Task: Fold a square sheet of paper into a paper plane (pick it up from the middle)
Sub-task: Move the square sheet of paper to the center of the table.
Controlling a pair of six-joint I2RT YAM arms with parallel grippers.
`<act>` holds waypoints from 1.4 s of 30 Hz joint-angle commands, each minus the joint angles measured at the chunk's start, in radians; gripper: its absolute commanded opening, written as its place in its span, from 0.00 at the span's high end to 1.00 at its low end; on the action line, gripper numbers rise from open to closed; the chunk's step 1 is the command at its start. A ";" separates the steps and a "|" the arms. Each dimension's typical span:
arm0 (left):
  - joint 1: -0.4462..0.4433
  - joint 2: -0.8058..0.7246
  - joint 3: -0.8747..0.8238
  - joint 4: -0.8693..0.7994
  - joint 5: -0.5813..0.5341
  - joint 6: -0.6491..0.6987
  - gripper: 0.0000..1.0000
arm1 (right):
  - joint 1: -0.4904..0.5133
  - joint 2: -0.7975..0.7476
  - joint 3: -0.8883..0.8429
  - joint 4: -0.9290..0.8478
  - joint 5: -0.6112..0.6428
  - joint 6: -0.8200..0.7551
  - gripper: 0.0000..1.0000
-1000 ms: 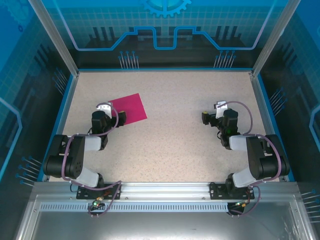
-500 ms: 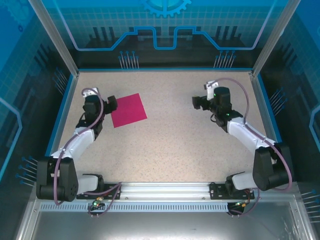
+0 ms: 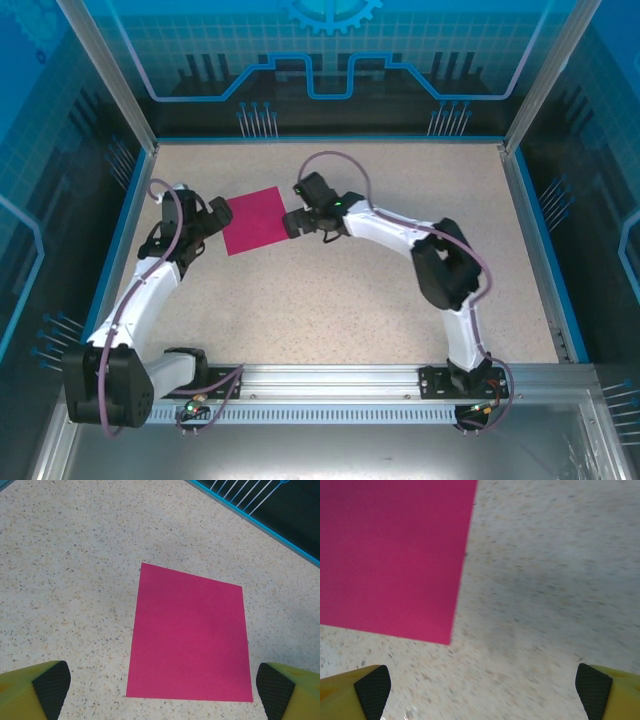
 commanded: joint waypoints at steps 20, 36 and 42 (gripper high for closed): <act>0.012 0.032 0.058 -0.097 0.051 -0.020 0.01 | 0.033 0.472 0.571 -0.588 0.202 0.002 0.02; 0.012 0.103 0.083 -0.098 0.156 -0.043 0.01 | -0.129 -0.066 -0.145 -0.462 0.179 -0.073 0.03; 0.011 0.105 0.070 -0.073 0.182 -0.053 0.01 | -0.057 0.008 0.105 -0.433 -0.051 -0.004 0.03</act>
